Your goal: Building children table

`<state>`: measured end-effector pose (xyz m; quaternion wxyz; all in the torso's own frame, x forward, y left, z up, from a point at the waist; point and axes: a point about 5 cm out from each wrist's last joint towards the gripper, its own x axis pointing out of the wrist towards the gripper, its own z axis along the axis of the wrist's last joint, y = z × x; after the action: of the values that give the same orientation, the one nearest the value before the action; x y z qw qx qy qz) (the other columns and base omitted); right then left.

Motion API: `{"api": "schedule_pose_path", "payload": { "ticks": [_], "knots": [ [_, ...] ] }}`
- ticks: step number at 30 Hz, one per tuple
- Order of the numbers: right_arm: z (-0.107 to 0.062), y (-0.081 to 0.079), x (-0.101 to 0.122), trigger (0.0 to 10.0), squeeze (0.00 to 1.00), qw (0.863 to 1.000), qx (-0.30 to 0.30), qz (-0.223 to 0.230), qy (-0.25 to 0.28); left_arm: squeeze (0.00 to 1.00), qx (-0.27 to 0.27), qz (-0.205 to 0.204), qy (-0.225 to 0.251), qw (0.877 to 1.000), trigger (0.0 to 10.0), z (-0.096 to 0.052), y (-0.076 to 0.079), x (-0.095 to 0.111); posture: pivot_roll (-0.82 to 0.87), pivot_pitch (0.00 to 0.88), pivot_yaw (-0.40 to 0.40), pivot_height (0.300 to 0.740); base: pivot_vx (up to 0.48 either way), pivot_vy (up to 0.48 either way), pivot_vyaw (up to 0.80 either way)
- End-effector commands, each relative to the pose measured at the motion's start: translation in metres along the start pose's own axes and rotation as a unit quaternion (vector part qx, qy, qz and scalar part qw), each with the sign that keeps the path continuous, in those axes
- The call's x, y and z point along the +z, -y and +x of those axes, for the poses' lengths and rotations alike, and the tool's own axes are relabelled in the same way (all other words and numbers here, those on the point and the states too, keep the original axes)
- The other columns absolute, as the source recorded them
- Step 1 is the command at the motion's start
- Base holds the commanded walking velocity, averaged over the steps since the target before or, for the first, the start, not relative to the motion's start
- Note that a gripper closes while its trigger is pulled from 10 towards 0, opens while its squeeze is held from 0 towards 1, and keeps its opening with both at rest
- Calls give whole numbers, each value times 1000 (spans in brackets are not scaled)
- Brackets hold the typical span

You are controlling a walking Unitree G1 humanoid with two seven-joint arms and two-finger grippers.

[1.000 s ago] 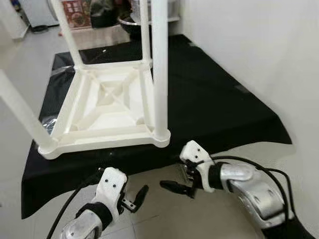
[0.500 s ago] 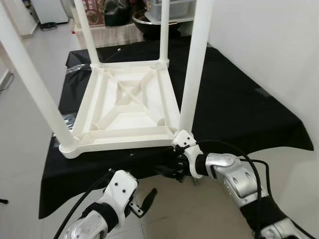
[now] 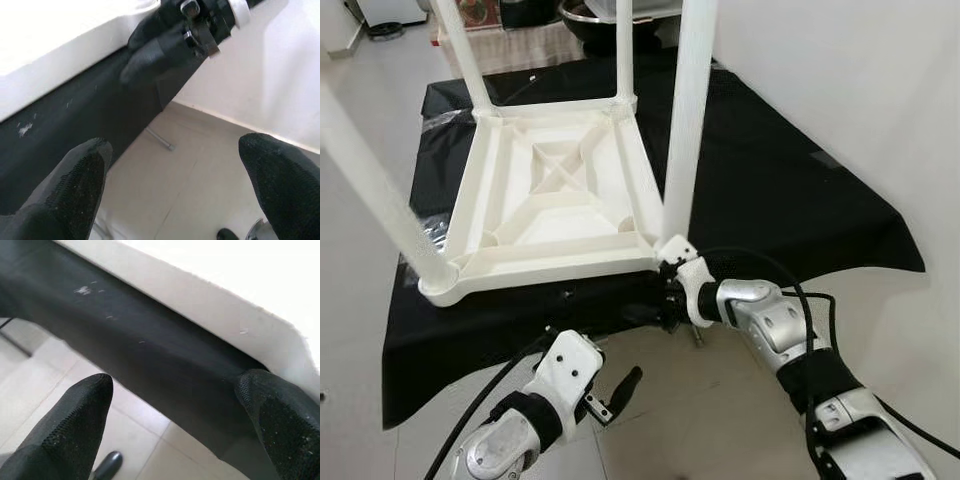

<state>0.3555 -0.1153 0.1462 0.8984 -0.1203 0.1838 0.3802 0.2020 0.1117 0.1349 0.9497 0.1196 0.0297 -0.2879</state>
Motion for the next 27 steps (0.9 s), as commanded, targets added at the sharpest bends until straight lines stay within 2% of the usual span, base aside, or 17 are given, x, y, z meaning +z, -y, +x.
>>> {"api": "schedule_pose_path", "payload": {
  "ticks": [1, 7, 13, 15, 18, 23, 27],
  "knots": [
    [-8, 19, 7, 10000, 0, 998, -54, -3, 15, 0, -2, 10, -5, 1000, 10000, -3, 0, -1, 34, 180, -26, 740, 0, 0, 0],
    [-16, 37, 10, 10000, 0, 995, -88, 18, 31, 0, -4, 10, -6, 1000, 10000, -2, 0, -2, 35, 178, -23, 740, 0, 0, 0],
    [-18, 44, 14, 10000, 0, 992, -113, 29, 53, 0, -3, 11, -6, 1000, 10000, -2, 0, -2, 36, 180, -22, 740, 0, 0, 0],
    [-15, 42, 19, 10000, 0, 990, -120, 31, 73, 0, -4, 11, -6, 1000, 10000, -2, -1, -2, 36, 180, -21, 740, 0, 0, 0],
    [-13, 40, 21, 10000, 0, 989, -121, 28, 78, 0, -4, 11, -7, 1000, 10000, -2, -1, -2, 37, 180, -21, 740, 0, 0, 0],
    [-5, 41, 24, 10000, 0, 985, -156, 22, 76, 0, -4, 13, -7, 1000, 10000, -2, 0, -2, 43, 179, -23, 740, 0, 0, 0],
    [-7, 39, 27, 10000, 0, 985, -141, 25, 92, 0, -3, 15, -7, 1000, 10000, -1, -1, -2, 43, 178, -25, 740, 0, 0, 0]
  ]
}}
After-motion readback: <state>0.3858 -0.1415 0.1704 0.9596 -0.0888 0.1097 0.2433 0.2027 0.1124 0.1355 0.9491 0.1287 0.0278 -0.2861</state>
